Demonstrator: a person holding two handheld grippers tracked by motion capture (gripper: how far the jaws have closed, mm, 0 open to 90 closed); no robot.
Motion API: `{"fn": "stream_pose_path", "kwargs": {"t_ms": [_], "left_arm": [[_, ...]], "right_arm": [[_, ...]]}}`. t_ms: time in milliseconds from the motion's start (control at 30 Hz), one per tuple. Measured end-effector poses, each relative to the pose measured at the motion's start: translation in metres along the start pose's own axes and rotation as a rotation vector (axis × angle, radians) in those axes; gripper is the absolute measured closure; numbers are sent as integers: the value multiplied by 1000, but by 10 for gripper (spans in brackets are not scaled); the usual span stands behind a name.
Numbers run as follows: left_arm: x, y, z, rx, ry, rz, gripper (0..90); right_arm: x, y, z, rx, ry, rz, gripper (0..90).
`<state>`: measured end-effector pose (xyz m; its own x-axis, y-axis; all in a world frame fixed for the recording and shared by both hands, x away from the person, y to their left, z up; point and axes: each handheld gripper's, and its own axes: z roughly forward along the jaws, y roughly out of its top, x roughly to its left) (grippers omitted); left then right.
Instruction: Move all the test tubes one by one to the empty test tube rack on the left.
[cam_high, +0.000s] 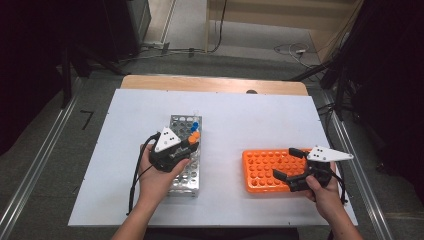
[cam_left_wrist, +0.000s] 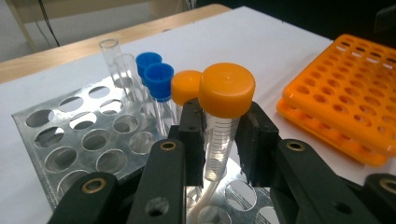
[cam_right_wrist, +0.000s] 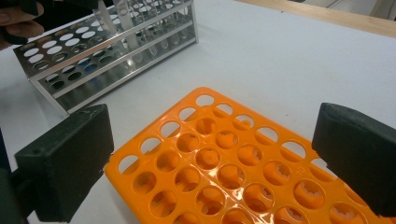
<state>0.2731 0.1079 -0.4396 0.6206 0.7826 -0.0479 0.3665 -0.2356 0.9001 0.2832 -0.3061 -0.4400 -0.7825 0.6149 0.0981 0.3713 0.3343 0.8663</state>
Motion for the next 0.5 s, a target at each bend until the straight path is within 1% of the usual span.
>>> {"fn": "stream_pose_path", "kwargs": {"t_ms": [67,267,300,367,500], "left_arm": [[-1,0,1,7,-3,0,715],[2,0,1,18,-30,-34,656],[2,0,1,19,-40,-41,634],[2,0,-1,12,-30,-47,572],[3,1,-4,-25,-46,-56,403]], "right_arm": [[0,0,0,1,0,1,0],[-1,0,0,0,0,-3,0],[-1,0,0,-1,-1,-2,0],[-1,-1,0,-5,-2,-3,0],[-2,-1,-2,-8,-4,0,0]]}}
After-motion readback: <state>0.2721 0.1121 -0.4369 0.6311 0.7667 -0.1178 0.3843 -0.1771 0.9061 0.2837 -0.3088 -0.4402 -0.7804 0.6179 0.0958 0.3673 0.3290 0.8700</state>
